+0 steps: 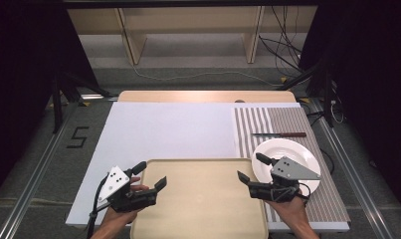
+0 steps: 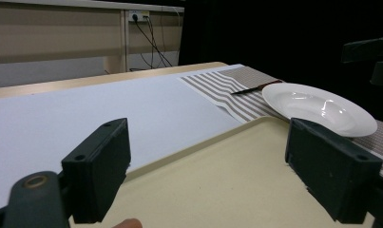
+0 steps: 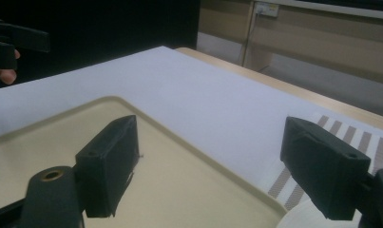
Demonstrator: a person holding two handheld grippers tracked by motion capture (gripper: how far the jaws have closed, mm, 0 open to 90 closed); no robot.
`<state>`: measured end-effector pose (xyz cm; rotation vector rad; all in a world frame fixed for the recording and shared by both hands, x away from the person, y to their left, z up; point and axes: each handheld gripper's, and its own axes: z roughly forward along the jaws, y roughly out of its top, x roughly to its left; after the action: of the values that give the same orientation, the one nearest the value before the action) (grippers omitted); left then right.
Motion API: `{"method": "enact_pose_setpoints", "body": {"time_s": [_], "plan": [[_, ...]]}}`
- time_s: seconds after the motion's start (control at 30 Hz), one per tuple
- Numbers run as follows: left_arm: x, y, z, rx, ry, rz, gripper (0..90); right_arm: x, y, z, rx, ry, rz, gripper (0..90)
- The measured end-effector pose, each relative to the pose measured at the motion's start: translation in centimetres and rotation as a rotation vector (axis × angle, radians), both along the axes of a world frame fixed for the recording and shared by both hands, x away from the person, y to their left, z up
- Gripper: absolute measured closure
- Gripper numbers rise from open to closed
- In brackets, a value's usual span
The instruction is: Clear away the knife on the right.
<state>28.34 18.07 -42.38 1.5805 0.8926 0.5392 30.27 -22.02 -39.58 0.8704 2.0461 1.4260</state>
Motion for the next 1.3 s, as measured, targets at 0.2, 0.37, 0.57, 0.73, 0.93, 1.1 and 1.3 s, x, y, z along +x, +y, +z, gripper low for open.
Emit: {"method": "enact_pose_setpoints", "body": {"time_s": [0.2, 0.37, 0.57, 0.73, 0.93, 1.1, 1.3], "plan": [[0.0, 0.0, 0.0, 0.002, 0.001, 0.0, 14.9, 0.4, -0.5, 0.0, -0.022, -0.023, -0.021, 21.6], [0.0, 0.0, 0.0, 0.002, 0.001, 0.001, 15.0, 1.1, -1.1, -0.1, -0.047, -0.029, -0.053, 21.7], [0.0, 0.0, 0.0, 0.003, 0.002, 0.002, 15.0, 1.8, -1.6, -0.2, -0.074, -0.031, -0.075, 21.9], [0.0, 0.0, 0.0, 0.004, 0.001, 0.003, 15.0, 2.5, -2.3, -0.4, -0.1, -0.034, -0.103, 21.8], [0.0, 0.0, 0.0, 0.004, 0.002, 0.005, 15.0, 3.2, -3.2, -0.5, -0.12, -0.04, -0.141, 21.2], [0.1, 0.0, -0.1, 0.002, 0.006, 0.007, 15.0, 3.9, -4.0, -0.6, -0.133, -0.05, -0.174, 20.4], [0.1, 0.1, -0.1, 0.001, 0.01, 0.008, 14.9, 5.0, -5.0, -0.9, -0.156, -0.034, -0.203, 17.9]]}}
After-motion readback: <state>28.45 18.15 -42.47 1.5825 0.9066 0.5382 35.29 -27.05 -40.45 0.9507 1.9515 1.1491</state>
